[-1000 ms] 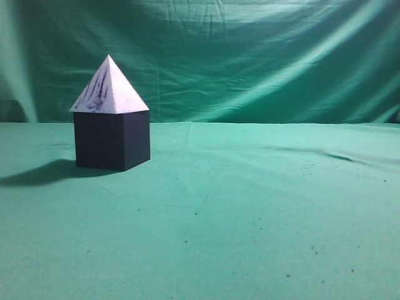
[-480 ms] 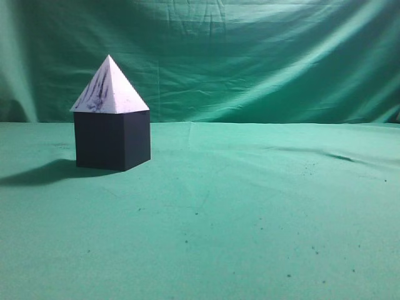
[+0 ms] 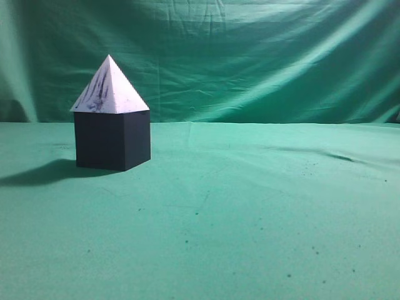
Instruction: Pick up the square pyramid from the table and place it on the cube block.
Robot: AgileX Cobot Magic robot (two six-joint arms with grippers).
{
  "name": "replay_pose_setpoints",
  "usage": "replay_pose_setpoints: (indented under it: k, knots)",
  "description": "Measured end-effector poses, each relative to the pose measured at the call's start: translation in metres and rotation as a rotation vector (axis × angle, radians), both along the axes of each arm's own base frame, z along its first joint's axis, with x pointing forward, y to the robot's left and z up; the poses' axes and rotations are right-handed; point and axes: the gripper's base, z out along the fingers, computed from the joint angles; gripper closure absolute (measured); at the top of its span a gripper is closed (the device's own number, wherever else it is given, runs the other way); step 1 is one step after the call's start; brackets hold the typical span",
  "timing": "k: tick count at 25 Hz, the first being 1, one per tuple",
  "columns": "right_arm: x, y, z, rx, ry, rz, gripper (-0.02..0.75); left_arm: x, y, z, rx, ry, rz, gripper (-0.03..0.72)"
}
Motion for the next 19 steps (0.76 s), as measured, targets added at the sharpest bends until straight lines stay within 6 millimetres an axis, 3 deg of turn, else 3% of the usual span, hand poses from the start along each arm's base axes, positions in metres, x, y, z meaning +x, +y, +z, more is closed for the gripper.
replay_pose_setpoints:
  k: [19]
  knots:
    - [-0.0005,0.0000,-0.0023,-0.004,0.020,0.001,0.738,0.0000,0.0000,0.0000,0.000,0.000,0.000,0.688]
